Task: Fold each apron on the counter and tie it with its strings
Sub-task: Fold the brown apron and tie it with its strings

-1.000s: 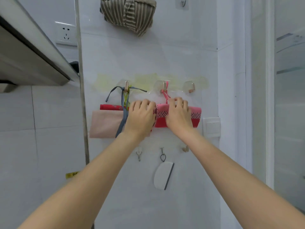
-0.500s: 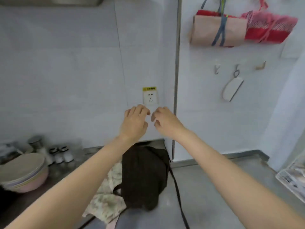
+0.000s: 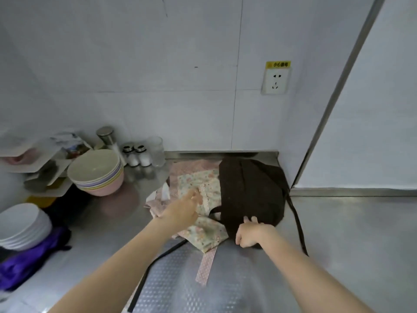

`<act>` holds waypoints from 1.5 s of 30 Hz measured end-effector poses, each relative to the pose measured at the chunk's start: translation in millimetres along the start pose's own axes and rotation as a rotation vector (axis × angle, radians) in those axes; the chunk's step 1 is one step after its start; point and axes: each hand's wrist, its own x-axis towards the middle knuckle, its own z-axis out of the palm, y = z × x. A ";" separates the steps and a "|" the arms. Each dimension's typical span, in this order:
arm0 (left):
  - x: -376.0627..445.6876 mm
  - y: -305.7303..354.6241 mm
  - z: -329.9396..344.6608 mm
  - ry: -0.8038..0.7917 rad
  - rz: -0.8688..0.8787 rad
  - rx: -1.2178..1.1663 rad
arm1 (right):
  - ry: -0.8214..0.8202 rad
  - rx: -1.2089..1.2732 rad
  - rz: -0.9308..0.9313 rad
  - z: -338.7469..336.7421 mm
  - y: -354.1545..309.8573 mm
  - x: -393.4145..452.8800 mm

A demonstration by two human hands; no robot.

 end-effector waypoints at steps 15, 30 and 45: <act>47.9 34.5 -128.7 0.238 0.076 -0.328 | 0.613 0.422 -0.303 -225.7 0.5 -104.9; -22.9 14.5 -277.5 0.355 0.129 -1.080 | 0.922 0.343 -0.132 -278.6 -7.4 -172.6; -55.6 11.2 -301.1 0.611 0.055 -0.863 | 0.762 0.595 -0.164 -266.4 -59.5 -231.5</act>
